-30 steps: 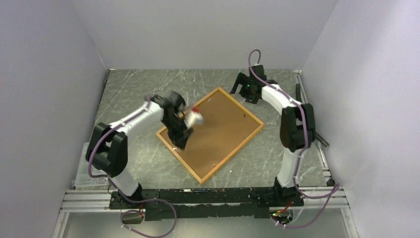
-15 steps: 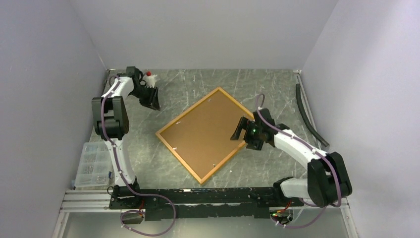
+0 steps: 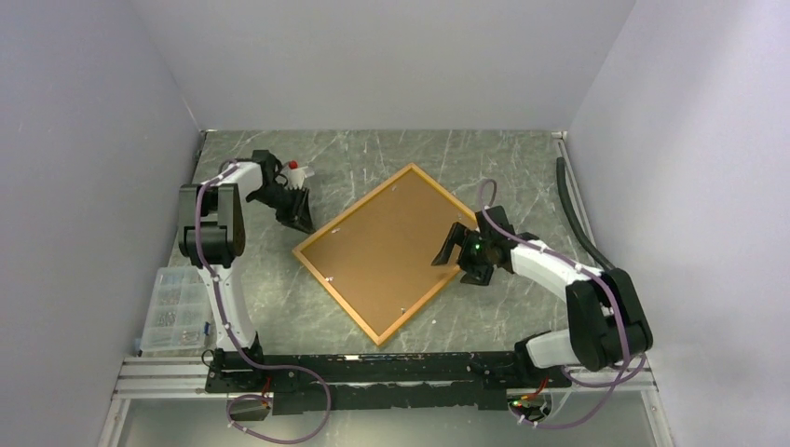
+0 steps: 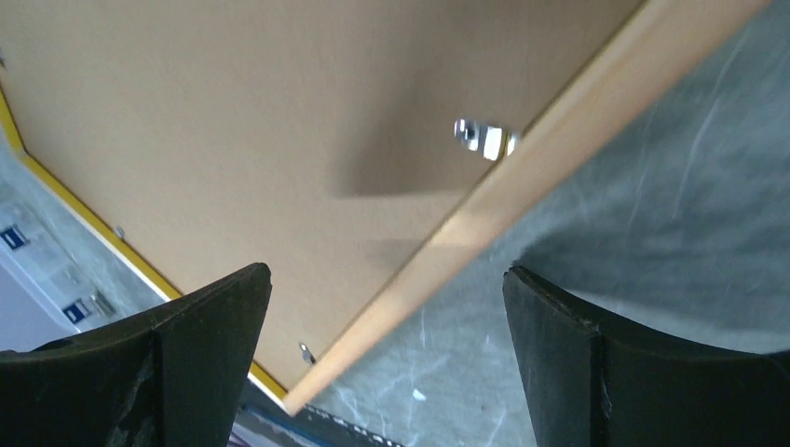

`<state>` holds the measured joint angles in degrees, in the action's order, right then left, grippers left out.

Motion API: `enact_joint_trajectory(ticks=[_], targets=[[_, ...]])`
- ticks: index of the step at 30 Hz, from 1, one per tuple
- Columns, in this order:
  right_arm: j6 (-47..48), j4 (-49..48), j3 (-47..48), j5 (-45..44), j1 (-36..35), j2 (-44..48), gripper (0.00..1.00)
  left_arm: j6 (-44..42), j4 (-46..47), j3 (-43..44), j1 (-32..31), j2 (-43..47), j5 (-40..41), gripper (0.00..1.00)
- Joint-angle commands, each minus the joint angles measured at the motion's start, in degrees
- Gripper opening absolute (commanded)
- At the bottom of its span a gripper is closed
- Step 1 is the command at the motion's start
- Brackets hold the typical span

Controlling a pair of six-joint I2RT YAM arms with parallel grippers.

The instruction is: Put the photo into the frame

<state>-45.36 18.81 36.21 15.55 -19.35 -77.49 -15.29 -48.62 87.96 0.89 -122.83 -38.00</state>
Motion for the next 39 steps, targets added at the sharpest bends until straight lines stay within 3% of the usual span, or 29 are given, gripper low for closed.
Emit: enact_joint_trajectory(ticks=[1, 13, 17, 22, 29, 35, 39], targets=[[4.4, -3.1, 6.1, -0.4, 3.2, -2.9, 1.00, -5.4, -1.8, -5.6, -3.1, 4.2, -1.1, 0.27], [10.6, -1.3, 13.9, 0.9, 8.1, -10.2, 1.00, -13.6, -5.8, -20.4, -7.1, 14.6, -0.6, 0.25], [11.6, 2.2, 18.1, -2.2, 8.1, -11.7, 1.00, -11.6, -5.6, -20.7, -5.9, 16.7, 2.1, 0.26], [9.4, 3.2, 17.7, -9.1, 7.4, -2.9, 1.00, -8.3, -6.9, -16.0, -1.4, 18.6, -1.0, 0.38], [3.7, -2.9, 17.7, -7.3, -4.6, -1.2, 0.91, -6.8, -7.7, -13.4, -2.4, 13.8, -10.2, 0.41], [-1.5, -13.9, 19.0, -1.5, -13.6, -8.9, 0.83, -7.2, -6.6, -13.8, -3.9, 9.6, -12.2, 0.39], [-4.0, -18.5, 22.1, 0.9, -18.7, -16.1, 0.80, -7.2, -5.2, -14.8, -3.9, 8.9, -11.0, 0.33]])
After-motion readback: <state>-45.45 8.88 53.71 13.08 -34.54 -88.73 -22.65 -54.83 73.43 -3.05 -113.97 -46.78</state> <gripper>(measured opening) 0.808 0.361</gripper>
